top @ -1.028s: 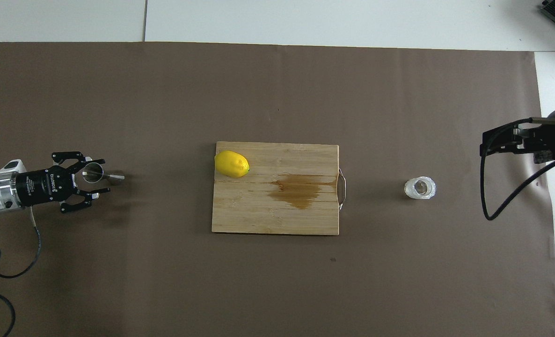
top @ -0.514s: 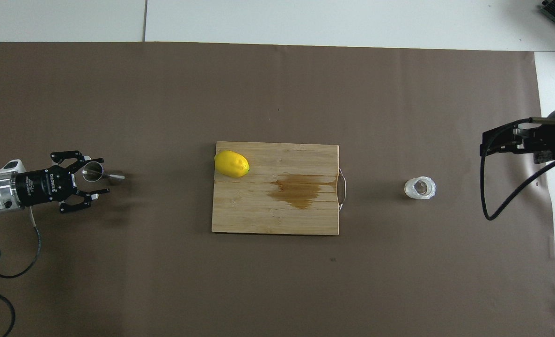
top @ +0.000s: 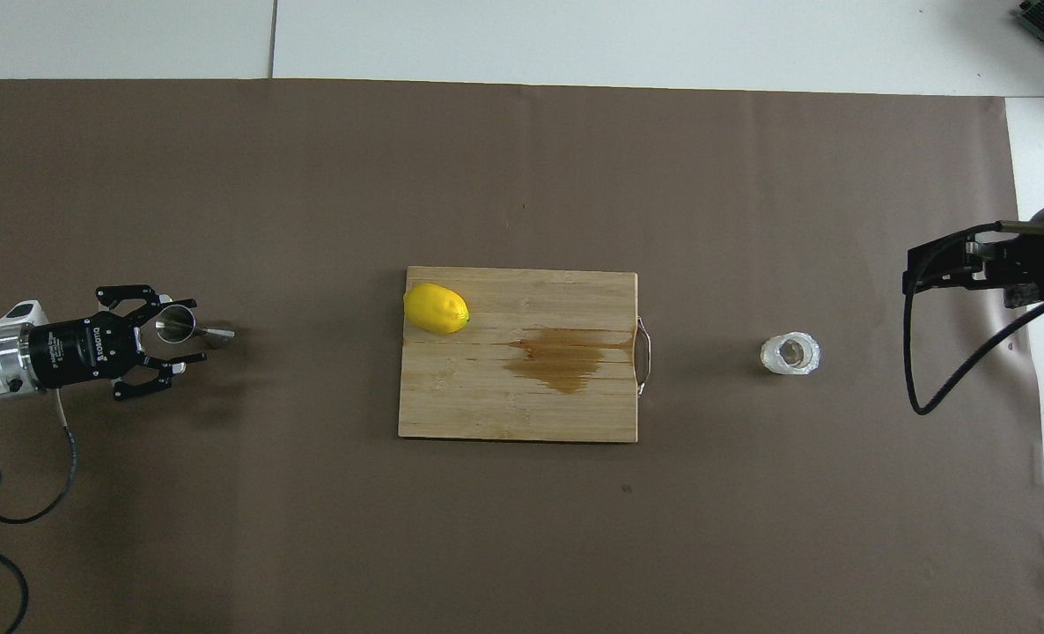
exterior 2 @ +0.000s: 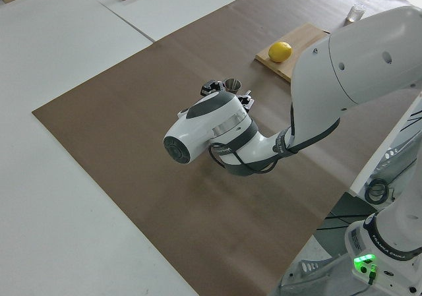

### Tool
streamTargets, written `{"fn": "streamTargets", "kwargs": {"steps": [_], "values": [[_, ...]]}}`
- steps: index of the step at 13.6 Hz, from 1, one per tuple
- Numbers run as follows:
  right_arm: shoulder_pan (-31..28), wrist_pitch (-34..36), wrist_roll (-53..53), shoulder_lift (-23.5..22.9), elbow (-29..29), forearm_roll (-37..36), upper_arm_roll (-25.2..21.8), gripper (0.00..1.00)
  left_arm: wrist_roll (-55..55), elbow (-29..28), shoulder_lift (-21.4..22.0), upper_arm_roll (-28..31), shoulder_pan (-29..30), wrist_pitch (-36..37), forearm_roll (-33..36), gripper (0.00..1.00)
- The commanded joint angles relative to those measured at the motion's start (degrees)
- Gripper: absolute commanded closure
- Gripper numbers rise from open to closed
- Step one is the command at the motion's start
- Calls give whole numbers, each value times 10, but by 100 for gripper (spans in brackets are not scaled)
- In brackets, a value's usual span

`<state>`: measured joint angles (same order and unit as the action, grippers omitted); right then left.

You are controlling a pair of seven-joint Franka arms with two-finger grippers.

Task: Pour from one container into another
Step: 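Close the left gripper on the metal cup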

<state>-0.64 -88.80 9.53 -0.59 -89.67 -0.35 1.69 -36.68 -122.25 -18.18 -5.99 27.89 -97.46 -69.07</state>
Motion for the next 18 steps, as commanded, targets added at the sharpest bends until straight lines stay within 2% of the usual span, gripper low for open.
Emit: {"fn": "streamTargets", "kwargs": {"steps": [1, 7, 11, 13, 18], "values": [[-7, 2, 6, 9, -10, -4, 5, 0, 7, -15, 11, 5, -7, -13, -15, 38], [-7, 2, 6, 9, -10, -4, 5, 0, 6, -14, 11, 5, -6, -13, -15, 48], [-7, 2, 6, 9, -10, -4, 5, 0, 6, -13, 10, 5, -3, -12, -15, 64], [-7, 2, 6, 9, -10, -4, 5, 0, 5, -12, 10, 5, -3, -11, -15, 69], [-7, 2, 6, 9, -10, -4, 5, 0, 4, -12, 11, 5, -3, -12, -15, 70]]}}
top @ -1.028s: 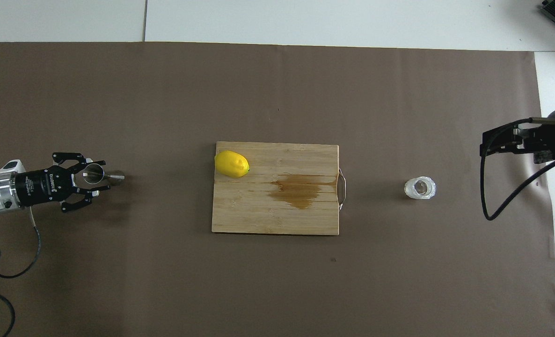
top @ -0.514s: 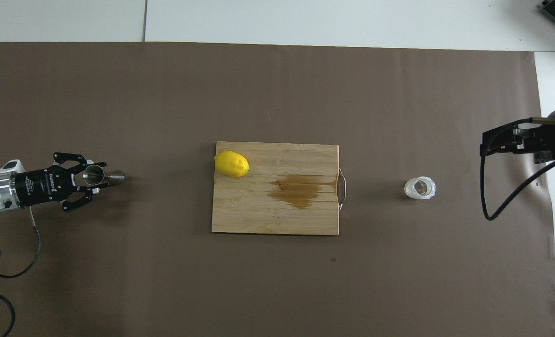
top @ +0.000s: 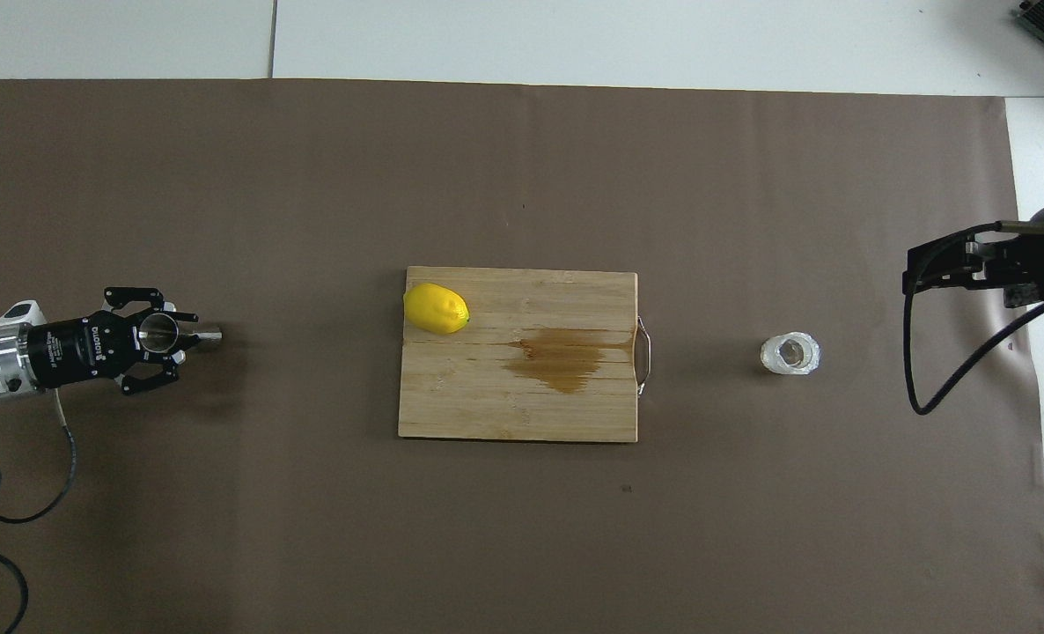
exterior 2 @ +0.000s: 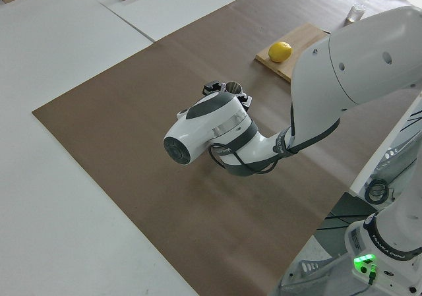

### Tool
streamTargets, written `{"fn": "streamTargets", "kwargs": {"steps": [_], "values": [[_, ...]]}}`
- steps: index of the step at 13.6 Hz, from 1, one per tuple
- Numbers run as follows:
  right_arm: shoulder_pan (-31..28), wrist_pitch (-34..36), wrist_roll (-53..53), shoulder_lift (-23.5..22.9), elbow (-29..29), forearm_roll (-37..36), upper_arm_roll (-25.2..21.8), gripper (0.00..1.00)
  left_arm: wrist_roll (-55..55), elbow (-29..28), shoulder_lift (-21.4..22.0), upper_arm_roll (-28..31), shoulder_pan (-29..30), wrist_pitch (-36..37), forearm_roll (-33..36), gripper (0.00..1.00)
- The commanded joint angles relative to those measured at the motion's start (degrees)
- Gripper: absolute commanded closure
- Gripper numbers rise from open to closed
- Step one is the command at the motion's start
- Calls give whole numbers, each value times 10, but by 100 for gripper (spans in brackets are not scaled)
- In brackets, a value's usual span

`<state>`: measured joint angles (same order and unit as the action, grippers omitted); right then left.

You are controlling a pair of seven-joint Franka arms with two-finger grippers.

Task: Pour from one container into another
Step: 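Close the left gripper on the metal cup, then lift the metal cup with the left gripper and carry it over the board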

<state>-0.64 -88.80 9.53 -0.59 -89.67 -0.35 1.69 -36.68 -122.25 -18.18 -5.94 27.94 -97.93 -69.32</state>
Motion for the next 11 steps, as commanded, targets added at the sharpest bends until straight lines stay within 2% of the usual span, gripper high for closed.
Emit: {"fn": "streamTargets", "kwargs": {"steps": [1, 4, 5, 7, 8, 11], "values": [[-7, 2, 6, 9, -10, -4, 5, 0, 4, -12, 11, 4, -4, -8, -13, 70], [-7, 2, 6, 9, -10, -4, 5, 0, 1, -10, 12, 4, -4, -8, -13, 71], [-7, 2, 6, 9, -10, -4, 5, 0, -4, -3, 13, 4, -8, -7, -13, 74], [-7, 2, 6, 9, -10, -4, 5, 0, -9, 6, 17, 3, -10, -3, -13, 91], [-7, 2, 6, 9, -10, -4, 5, 0, -11, 10, 18, 1, -10, -1, -13, 95], [-7, 2, 6, 9, -10, -4, 5, 0, -63, 11, 43, -4, -19, -2, -30, 96]]}}
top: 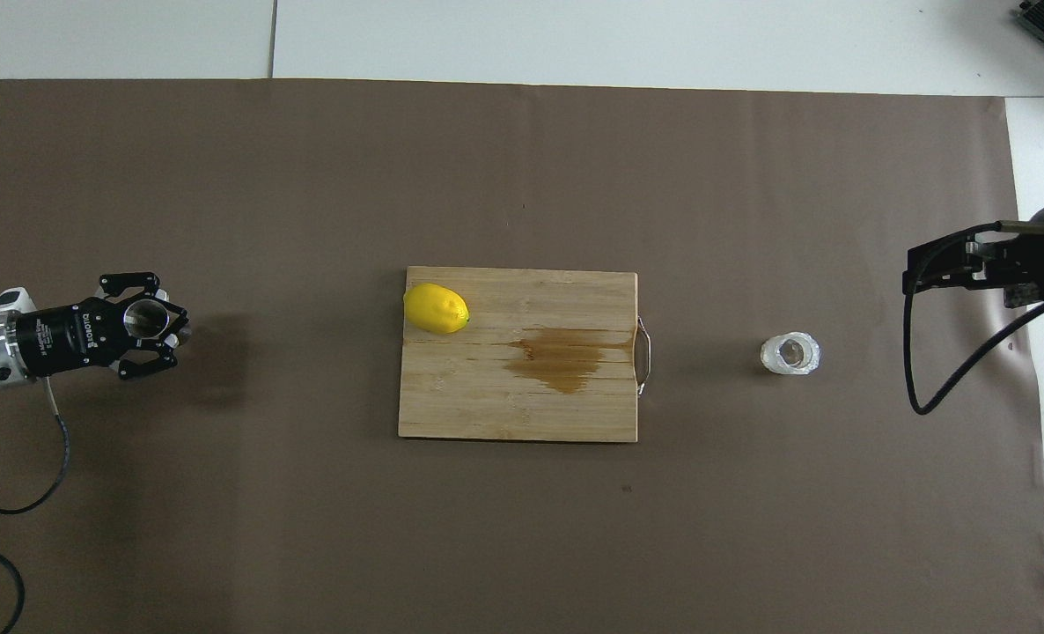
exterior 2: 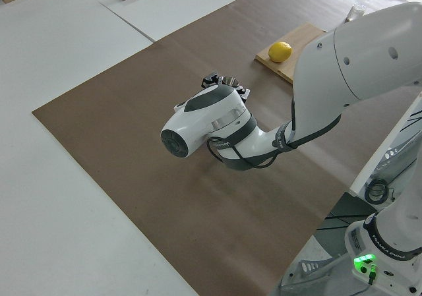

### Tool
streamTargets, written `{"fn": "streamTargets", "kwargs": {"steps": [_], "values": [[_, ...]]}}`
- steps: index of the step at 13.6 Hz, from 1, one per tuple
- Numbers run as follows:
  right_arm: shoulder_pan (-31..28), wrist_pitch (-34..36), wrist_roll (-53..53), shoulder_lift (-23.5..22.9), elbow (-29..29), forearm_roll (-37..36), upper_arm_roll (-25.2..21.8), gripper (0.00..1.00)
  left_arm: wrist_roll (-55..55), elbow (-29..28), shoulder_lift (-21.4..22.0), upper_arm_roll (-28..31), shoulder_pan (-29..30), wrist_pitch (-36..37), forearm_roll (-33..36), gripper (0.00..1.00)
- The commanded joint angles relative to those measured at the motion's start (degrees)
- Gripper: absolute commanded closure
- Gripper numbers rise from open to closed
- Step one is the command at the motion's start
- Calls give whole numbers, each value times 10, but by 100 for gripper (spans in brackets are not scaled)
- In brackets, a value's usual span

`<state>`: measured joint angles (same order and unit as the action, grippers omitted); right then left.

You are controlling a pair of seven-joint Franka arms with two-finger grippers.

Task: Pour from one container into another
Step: 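Lift the metal cup with the left gripper and carry it over the board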

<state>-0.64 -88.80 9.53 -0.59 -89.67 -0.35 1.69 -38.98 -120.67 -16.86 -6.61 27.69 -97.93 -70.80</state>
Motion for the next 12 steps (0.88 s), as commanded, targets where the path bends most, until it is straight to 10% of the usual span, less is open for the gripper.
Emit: {"fn": "streamTargets", "kwargs": {"steps": [1, 12], "values": [[-7, 2, 6, 9, -10, -4, 5, 0, -64, -5, 44, 4, -31, -4, -21, 96], [-7, 2, 6, 9, -10, -4, 5, 0, -126, -111, 201, 3, -181, -75, -192, 98]]}}
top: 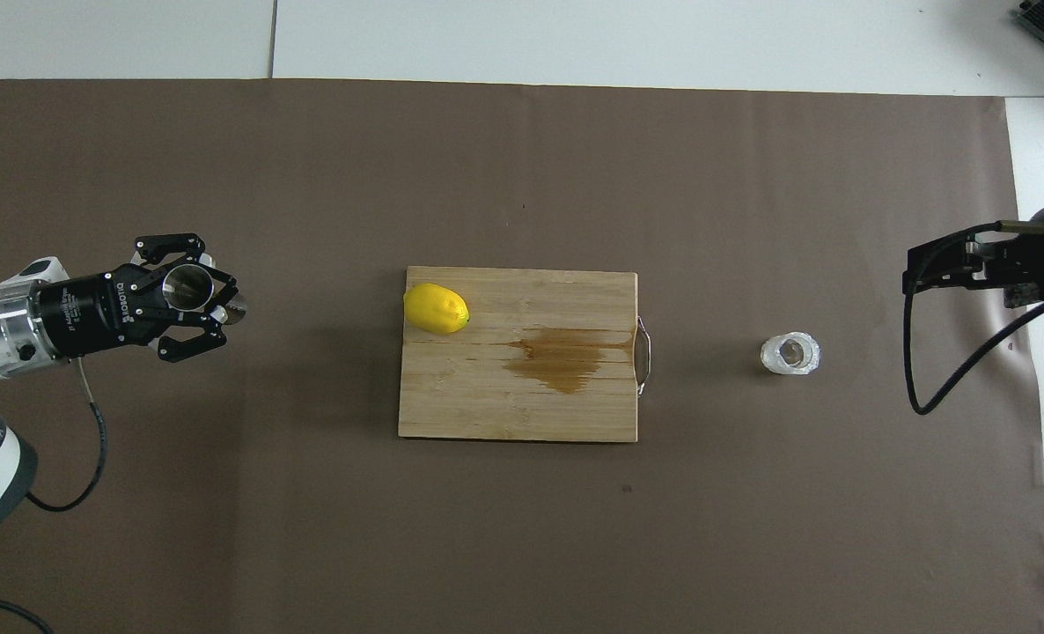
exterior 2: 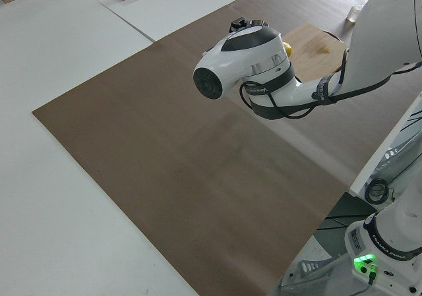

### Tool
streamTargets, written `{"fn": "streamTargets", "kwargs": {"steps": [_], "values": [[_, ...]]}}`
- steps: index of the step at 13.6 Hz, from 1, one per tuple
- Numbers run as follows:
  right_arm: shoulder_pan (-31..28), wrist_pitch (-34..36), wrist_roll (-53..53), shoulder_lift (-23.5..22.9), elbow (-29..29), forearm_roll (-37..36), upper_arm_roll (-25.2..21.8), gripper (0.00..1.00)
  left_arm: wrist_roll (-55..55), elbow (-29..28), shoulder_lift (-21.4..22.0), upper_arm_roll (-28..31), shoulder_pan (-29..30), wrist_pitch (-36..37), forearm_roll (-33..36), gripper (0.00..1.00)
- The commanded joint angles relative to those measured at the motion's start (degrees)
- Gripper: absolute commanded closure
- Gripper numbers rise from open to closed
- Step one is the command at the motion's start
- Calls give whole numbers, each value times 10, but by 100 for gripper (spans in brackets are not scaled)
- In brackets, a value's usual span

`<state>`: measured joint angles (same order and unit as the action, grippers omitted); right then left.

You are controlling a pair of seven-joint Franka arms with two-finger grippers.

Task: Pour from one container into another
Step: 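Lift the metal cup with the left gripper and carry it over the board, then set the metal cup on the board while the right gripper reaches the white cup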

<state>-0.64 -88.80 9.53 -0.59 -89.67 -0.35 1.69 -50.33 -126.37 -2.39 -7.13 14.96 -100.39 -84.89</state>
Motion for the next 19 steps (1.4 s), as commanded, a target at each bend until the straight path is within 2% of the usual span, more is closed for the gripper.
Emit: {"fn": "streamTargets", "kwargs": {"steps": [1, 4, 6, 8, 11, 15, 19], "values": [[-7, 2, 6, 9, -10, -4, 5, 0, -16, -71, 74, 8, -82, -81, -89, 98], [-7, 2, 6, 9, -10, -4, 5, 0, -23, -81, 94, 8, -170, -164, -185, 99], [-8, 2, 6, 9, -10, -4, 3, 0, -13, -78, 91, 8, -254, -249, -283, 99], [-8, 13, 11, 10, -10, -3, 2, 0, 72, -65, 69, 8, -329, -325, -413, 100], [-17, 11, 6, 9, -10, -4, 1, 0, 199, -49, 23, 7, -406, -354, -560, 99], [-21, 14, 5, 9, -10, -4, 1, 0, 264, -14, -45, -24, -430, -373, -606, 99], [-20, 7, 2, 12, -18, -4, 1, 0, 299, -10, -76, -31, -430, -376, -616, 97]]}}
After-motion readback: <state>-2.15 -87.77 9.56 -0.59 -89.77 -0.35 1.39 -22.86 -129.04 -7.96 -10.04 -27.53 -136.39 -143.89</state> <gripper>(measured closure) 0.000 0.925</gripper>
